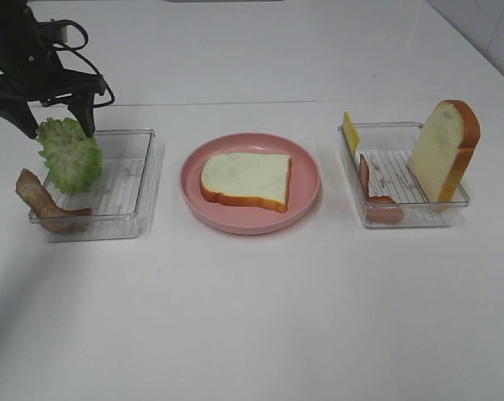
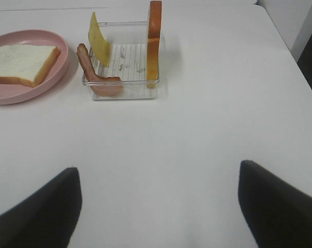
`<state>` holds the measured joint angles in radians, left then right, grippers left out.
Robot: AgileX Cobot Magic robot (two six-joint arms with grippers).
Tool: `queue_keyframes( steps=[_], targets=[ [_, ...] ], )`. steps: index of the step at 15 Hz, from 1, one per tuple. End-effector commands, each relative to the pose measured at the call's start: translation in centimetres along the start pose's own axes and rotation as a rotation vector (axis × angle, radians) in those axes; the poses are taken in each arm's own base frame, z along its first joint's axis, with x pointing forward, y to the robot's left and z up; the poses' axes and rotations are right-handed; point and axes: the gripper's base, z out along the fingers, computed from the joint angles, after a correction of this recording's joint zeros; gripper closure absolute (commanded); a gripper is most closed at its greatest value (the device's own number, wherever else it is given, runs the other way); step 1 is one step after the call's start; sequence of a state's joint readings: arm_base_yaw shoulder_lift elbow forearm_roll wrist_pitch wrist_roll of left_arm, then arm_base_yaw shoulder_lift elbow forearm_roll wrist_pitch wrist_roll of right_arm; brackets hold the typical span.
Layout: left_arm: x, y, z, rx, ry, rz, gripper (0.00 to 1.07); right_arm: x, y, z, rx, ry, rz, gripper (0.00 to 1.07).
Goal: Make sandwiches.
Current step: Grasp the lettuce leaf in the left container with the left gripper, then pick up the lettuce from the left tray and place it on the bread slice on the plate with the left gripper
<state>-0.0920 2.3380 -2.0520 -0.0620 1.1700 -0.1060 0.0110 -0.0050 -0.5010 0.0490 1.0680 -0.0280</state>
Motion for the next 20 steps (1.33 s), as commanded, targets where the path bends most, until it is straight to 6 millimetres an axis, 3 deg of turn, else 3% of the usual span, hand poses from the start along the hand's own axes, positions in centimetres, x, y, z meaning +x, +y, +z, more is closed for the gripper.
queue_keyframes(
  steps=[1,6,10,12,14,17,20],
  targets=[
    [-0.1,-0.2,0.6,0.003,0.0,0.002,0.31,0.1,0.0,-0.2,0.004,-0.024,0.005,0.29],
    [-0.2,-0.2,1.0,0.005,-0.014,0.023,0.44,0.1,0.0,-0.2,0.004,-0.024,0.005,0.29],
    [-0.1,-0.2,1.6,0.004,0.003,0.022,0.47,0.1,0.0,-0.2,0.004,-0.024,0.005,0.29],
    [-0.2,-0.2,1.6,0.004,-0.003,0.022,0.62,0.1,0.0,-0.2,0.004,-0.024,0.005,0.29],
    [-0.2,-0.2,1.6,0.004,-0.004,0.039,0.86,0.1,0.0,-0.2,0.004,-0.024,0.005,0.29],
    [-0.1,-0.2,1.6,0.004,-0.001,0.06,1.06,0.1,0.0,-0.2,0.004,-0.024,0.005,0.29],
    [-0.1,-0.4,0.9,0.023,-0.002,0.056,1.07,0.1,0.0,-0.2,0.004,-0.024,0.005,0.29]
  ],
)
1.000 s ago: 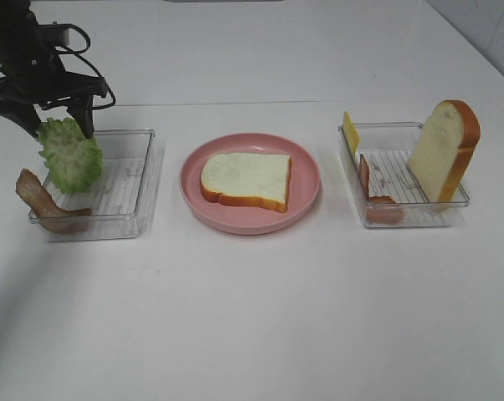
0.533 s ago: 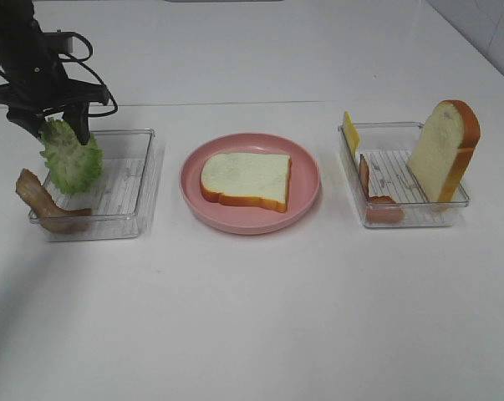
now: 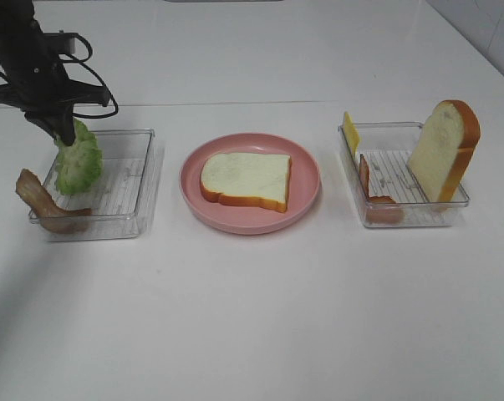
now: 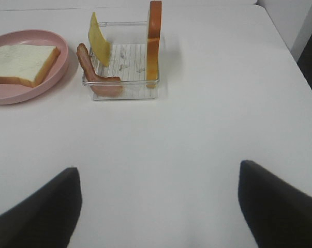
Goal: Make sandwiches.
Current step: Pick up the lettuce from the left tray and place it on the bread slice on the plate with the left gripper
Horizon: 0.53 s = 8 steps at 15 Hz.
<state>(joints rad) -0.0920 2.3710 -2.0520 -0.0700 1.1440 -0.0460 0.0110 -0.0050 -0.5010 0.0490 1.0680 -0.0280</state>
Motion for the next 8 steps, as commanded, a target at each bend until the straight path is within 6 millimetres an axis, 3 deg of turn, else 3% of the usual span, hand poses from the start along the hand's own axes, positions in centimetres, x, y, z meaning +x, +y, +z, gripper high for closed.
queue_keyframes(
  steps=[1,6,8],
  targets=[
    [-0.2,-0.6,-1.6,0.03,-0.029,-0.001,1.07,0.1,0.0,-0.2,0.004,-0.024,0.005,0.29],
    [-1.2,-2.3,-7.1,0.188,-0.167,-0.017,1.07,0.1,0.0,-0.2,0.004,-0.024,0.005,0.29],
    [-1.6,-4.0,-8.5,0.387,-0.206,-0.02,1.07,0.1,0.0,-0.2,0.004,-0.024,0.005,0.29]
  ],
)
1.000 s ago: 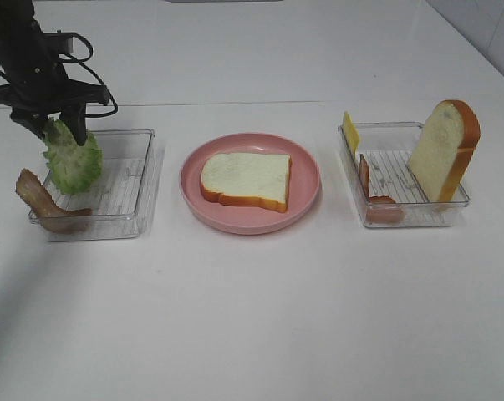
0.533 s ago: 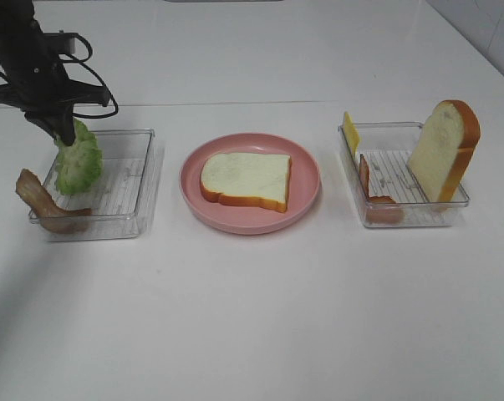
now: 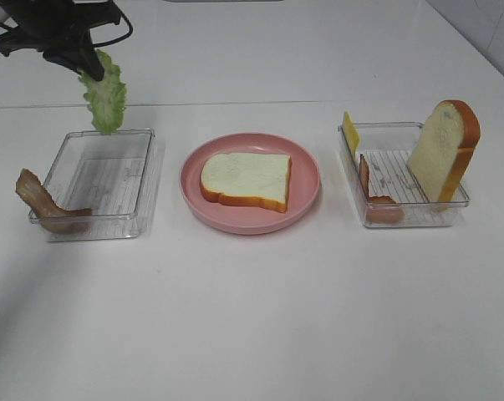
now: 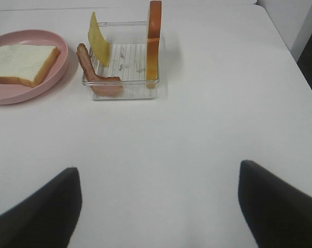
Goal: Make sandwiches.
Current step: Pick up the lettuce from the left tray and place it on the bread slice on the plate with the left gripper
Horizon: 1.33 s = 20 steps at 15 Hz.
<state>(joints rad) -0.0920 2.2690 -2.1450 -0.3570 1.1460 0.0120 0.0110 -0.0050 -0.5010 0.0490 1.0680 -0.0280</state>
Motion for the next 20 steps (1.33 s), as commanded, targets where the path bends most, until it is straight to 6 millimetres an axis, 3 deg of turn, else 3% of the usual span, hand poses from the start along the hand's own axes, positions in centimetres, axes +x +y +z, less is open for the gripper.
queue_keyframes(
  steps=[1,5,9,10,13,18,20],
  targets=[
    [-0.3,-1.9,-0.4,0.176,-0.029,-0.01,1.07,0.1,0.0,-0.2,0.004,-0.024,0.005,0.29],
    [-0.5,-4.8,-0.6,0.394,-0.072,-0.02,1.07,0.1,0.0,-0.2,0.004,-0.024,0.005,0.29],
    [0.2,-8.8,0.6,0.441,-0.083,0.031,1.07,0.1,0.0,-0.2,0.004,-0.024,0.005,0.29],
    [1.1,-11.2,2.4,0.493,-0.06,0.045,1.07,0.1,0.0,-0.2,0.004,-0.024,0.005,0.29],
    [2.7,-13.6,6.2,0.555,0.004,0.019,1.07,0.1,0.0,-0.2,0.004,-0.024,0.005,0.29],
    [4.8,-16.1,10.5,0.598,0.047,0.036,1.07,0.1,0.0,-0.2,0.004,-0.024,0.005,0.29],
    [5.3,-15.6,12.1,0.572,0.07,0.036,1.07,0.1,0.0,-0.2,0.004,-0.024,0.005,0.29]
  ],
)
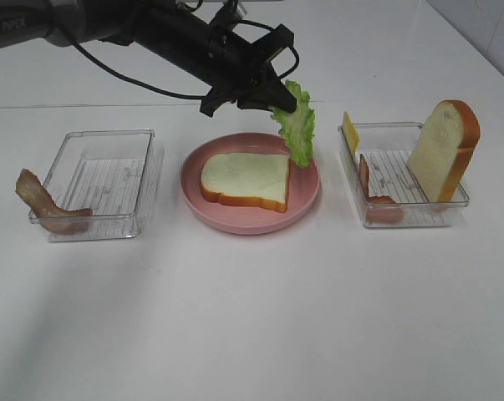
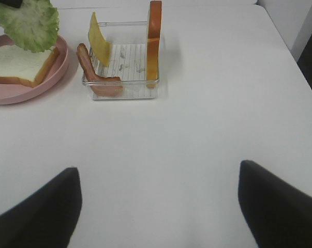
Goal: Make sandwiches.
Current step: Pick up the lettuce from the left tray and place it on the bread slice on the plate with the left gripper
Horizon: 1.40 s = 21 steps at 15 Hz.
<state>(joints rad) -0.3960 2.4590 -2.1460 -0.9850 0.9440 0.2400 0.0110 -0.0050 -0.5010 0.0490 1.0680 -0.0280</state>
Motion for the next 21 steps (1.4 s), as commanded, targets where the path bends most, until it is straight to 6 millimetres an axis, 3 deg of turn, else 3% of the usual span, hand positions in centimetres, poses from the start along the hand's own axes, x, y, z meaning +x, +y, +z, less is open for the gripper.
queue_keyframes(
  steps=[1,9,11,12,14,15,21],
  targets=[
    [0.2,1.2,0.9,-0.017,0.012,-0.001,1.07,0.1,0.0,-0.2,0.004,-0.024,0.005,0.29],
    [0.7,3.8,0.5,-0.268,0.087,0.142,1.07,0.1,0.0,-0.2,0.004,-0.024,0.005,0.29],
    [0.7,3.9,0.5,-0.284,0.09,0.14,0.97,0.1,0.0,-0.2,0.004,-0.024,0.005,0.29],
    [0.7,4.0,0.5,-0.292,0.091,0.145,0.83,0.1,0.0,-0.2,0.004,-0.024,0.005,0.29],
    [0.6,3.9,0.2,-0.314,0.089,0.167,0.45,0.1,0.0,-0.2,0.004,-0.024,0.005,0.29],
    [0.5,3.8,-0.2,-0.343,0.087,0.189,0.34,0.1,0.0,-0.2,0.004,-0.024,0.005,0.29],
    [-0.3,2.0,-4.6,-0.586,0.085,0.215,0.33,0.1,0.0,-0.2,0.004,-0.024,0.005,0.29]
  ],
)
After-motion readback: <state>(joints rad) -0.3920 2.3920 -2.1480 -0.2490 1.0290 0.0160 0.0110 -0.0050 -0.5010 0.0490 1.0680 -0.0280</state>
